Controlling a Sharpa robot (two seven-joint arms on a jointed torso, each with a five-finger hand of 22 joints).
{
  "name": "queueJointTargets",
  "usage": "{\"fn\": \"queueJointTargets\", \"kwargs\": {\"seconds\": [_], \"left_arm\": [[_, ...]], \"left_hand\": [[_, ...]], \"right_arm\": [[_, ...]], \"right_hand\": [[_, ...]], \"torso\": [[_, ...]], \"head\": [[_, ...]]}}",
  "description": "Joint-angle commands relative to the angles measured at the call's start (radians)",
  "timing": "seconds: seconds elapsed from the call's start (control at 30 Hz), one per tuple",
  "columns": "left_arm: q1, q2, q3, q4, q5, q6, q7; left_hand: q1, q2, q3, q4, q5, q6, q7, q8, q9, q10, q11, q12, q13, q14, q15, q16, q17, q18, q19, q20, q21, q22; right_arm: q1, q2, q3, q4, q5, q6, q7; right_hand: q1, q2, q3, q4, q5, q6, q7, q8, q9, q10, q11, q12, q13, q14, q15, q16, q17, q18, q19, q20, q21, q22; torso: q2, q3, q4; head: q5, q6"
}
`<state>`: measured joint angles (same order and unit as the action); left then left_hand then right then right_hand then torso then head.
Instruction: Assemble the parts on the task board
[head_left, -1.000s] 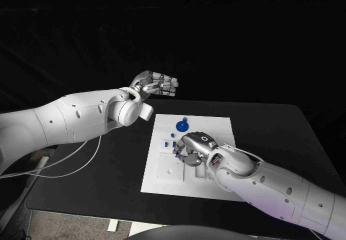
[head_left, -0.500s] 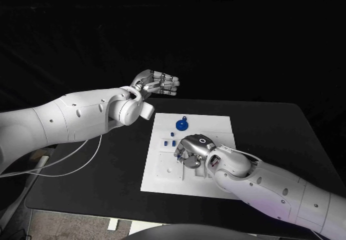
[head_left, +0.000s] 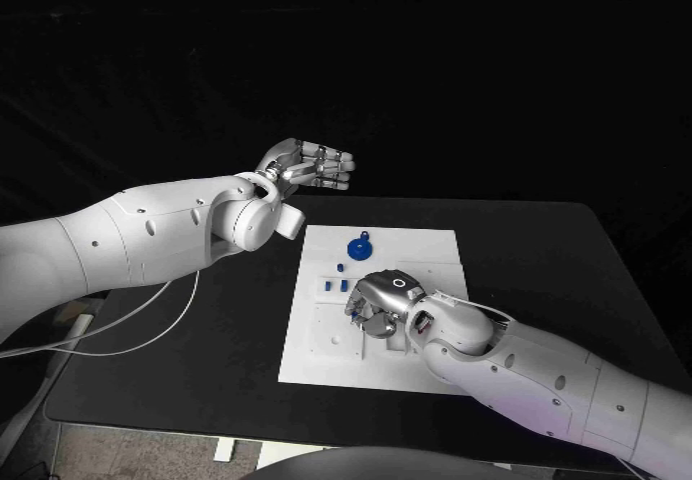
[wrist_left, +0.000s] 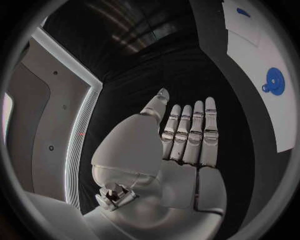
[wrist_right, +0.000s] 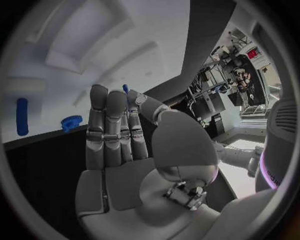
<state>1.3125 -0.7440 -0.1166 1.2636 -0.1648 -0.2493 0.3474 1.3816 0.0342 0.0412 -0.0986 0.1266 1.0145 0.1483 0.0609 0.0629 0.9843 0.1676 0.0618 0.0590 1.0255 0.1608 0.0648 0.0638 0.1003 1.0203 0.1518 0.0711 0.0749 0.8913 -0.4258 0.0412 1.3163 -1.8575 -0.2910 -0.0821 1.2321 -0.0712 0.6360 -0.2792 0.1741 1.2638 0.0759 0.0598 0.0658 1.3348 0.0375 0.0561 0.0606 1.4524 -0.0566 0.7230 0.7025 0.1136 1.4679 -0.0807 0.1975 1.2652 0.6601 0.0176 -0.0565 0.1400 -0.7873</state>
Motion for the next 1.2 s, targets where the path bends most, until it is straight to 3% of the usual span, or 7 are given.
{"fn": "queueJointTargets", "kwargs": {"seconds": [0.03,0.4,0.9,1.0,1.2], "left_arm": [[0.001,0.004,0.001,0.004,-0.001,0.016,0.014],[0.001,0.007,0.001,0.005,-0.001,0.017,0.014],[0.001,0.008,0.001,0.006,-0.001,0.018,0.014],[0.001,0.009,0.001,0.006,-0.001,0.019,0.014],[0.001,0.011,0.001,0.006,-0.001,0.019,0.014]], "left_hand": [[0.000,0.009,-0.003,0.003,-0.002,0.004,0.003,0.002,0.001,0.005,0.002,0.003,-0.001,-0.001,0.002,-0.004,-0.001,0.002,0.004,-0.001,0.002,-0.002],[0.000,0.009,-0.003,0.003,-0.002,0.004,0.003,0.002,0.001,0.005,0.002,0.003,-0.001,-0.001,0.002,-0.004,-0.001,0.002,0.004,-0.001,0.002,-0.002],[0.001,0.009,-0.003,0.001,-0.002,0.004,0.003,0.002,0.001,0.005,0.001,0.003,-0.001,-0.001,0.002,-0.004,-0.001,0.002,0.004,-0.001,0.002,-0.002],[0.001,0.009,-0.003,0.001,-0.002,0.004,0.003,0.002,0.001,0.005,0.001,0.003,-0.001,-0.001,0.002,-0.004,-0.001,0.002,0.004,-0.001,0.002,-0.002],[0.001,0.009,-0.003,0.001,-0.002,0.004,0.003,0.002,0.001,0.005,0.001,0.003,-0.001,-0.001,0.002,-0.004,-0.001,0.002,0.004,-0.001,0.002,-0.002]], "right_arm": [[-0.002,0.004,0.000,-0.005,-0.019,0.007,-0.009],[-0.009,0.014,0.000,-0.026,-0.023,0.007,-0.008],[-0.018,0.025,0.000,-0.039,-0.026,0.001,-0.008],[-0.020,0.028,0.000,-0.041,-0.026,-0.001,-0.008],[-0.022,0.031,0.000,-0.042,-0.027,-0.004,-0.008]], "right_hand": [[-0.001,0.005,0.005,0.000,-0.004,0.008,0.002,0.004,0.002,0.013,-0.009,0.004,0.001,0.000,-0.007,0.005,0.001,0.011,0.032,-0.005,0.000,0.002],[-0.001,0.005,0.005,0.000,-0.004,0.008,0.002,0.004,0.002,0.013,-0.009,0.004,0.001,0.000,-0.007,0.005,0.001,0.011,0.032,-0.005,0.000,0.002],[-0.002,0.004,0.006,0.001,-0.003,0.009,0.002,0.004,0.002,0.013,-0.009,0.004,0.001,0.000,-0.007,0.006,0.000,0.011,0.032,-0.005,0.001,0.003],[-0.002,0.004,0.006,0.001,-0.003,0.009,0.002,0.004,0.002,0.013,-0.009,0.004,0.001,0.000,-0.007,0.006,0.000,0.011,0.032,-0.005,0.001,0.003],[-0.002,0.005,0.006,0.001,-0.004,0.009,0.002,0.004,0.002,0.014,-0.009,0.004,0.001,0.000,-0.007,0.007,-0.001,0.012,0.032,-0.005,0.002,0.004]], "torso": [[0.000,-0.0010,0.0016],[0.000,-0.0021,0.0016],[0.001,-0.0009,0.0004],[0.000,-0.0016,0.0004],[-0.001,-0.0015,0.0001]], "head": [[0.001,-0.003],[0.003,-0.007],[0.008,-0.008],[0.006,-0.013],[0.007,-0.010]]}}
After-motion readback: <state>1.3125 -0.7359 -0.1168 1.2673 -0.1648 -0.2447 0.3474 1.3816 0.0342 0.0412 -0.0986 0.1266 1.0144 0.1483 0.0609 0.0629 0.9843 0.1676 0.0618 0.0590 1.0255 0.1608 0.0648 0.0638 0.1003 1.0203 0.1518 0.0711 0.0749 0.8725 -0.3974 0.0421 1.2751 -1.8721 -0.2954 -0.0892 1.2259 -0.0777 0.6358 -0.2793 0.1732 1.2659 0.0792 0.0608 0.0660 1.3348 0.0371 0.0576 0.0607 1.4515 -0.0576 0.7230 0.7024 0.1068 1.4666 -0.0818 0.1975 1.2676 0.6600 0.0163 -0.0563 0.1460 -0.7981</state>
